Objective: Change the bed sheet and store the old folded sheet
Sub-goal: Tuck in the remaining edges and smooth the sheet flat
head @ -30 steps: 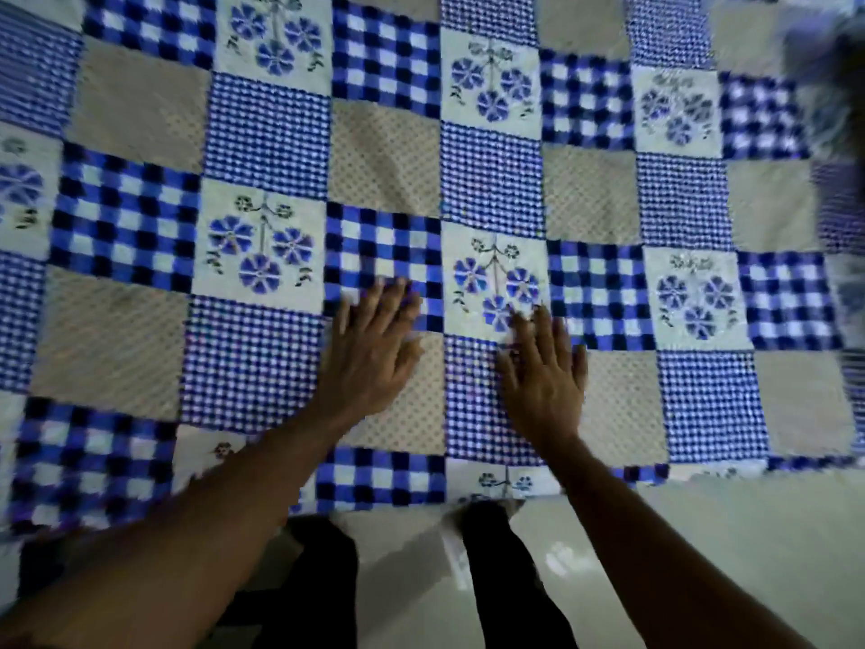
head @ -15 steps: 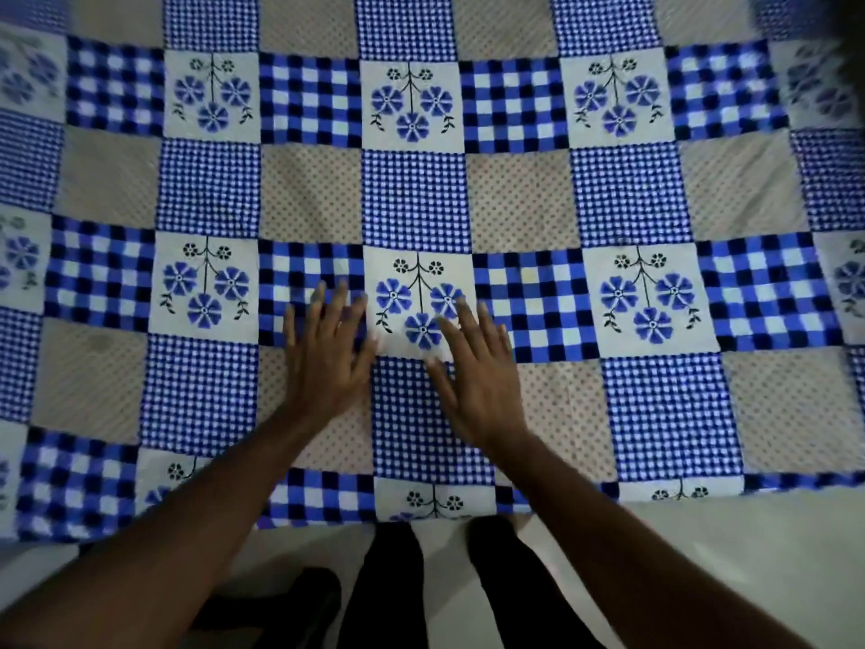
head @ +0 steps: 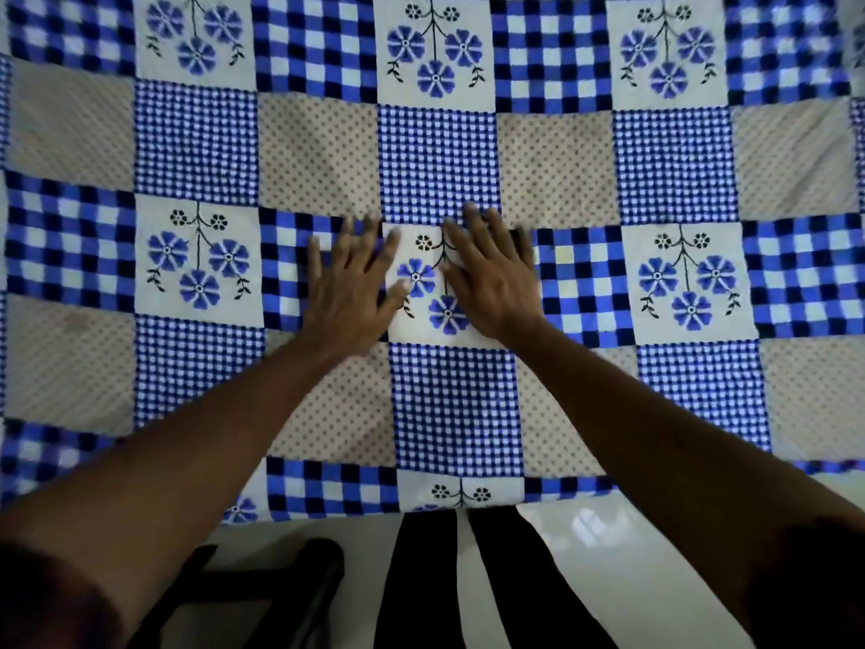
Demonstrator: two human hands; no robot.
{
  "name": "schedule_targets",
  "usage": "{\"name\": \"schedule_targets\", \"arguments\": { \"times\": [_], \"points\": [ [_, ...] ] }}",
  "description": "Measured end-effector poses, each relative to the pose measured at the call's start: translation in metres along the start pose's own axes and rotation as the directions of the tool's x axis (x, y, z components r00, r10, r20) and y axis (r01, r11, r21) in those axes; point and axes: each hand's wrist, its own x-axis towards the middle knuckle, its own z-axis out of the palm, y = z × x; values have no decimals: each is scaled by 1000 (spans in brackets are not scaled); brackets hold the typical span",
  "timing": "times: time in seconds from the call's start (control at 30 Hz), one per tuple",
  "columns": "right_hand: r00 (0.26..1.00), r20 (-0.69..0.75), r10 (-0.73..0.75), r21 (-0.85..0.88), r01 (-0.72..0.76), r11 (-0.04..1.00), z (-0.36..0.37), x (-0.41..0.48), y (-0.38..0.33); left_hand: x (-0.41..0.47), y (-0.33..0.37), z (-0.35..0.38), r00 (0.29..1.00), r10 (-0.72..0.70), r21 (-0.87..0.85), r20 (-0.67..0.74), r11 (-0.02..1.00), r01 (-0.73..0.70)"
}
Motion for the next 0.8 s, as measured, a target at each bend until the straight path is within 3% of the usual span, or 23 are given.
{"name": "schedule_targets", "arguments": {
  "times": [0.23, 0.4, 0.47, 0.6, 0.8],
  "points": [
    [972, 22, 233, -2, -233, 973, 12, -160, 35, -118, 41, 11, 989, 137, -41, 59, 990, -135],
    [909, 60, 413, 3, -414, 910, 22, -262, 42, -199, 67, 27, 957, 282, -24, 73, 959, -281],
    [907, 58, 418, 15, -419, 908, 21, -281, 43, -217, 76, 30, 938, 337, -25, 82, 941, -337],
    [939, -52, 339, 92, -334, 938, 2, -258, 71, -195, 117, 23, 937, 350, -100, 12, 933, -347],
    [972, -73, 224, 71, -219, 973, -28, -121, 114, -59, 198, 2, 972, 197, -103, -126, 972, -210]
  ]
}}
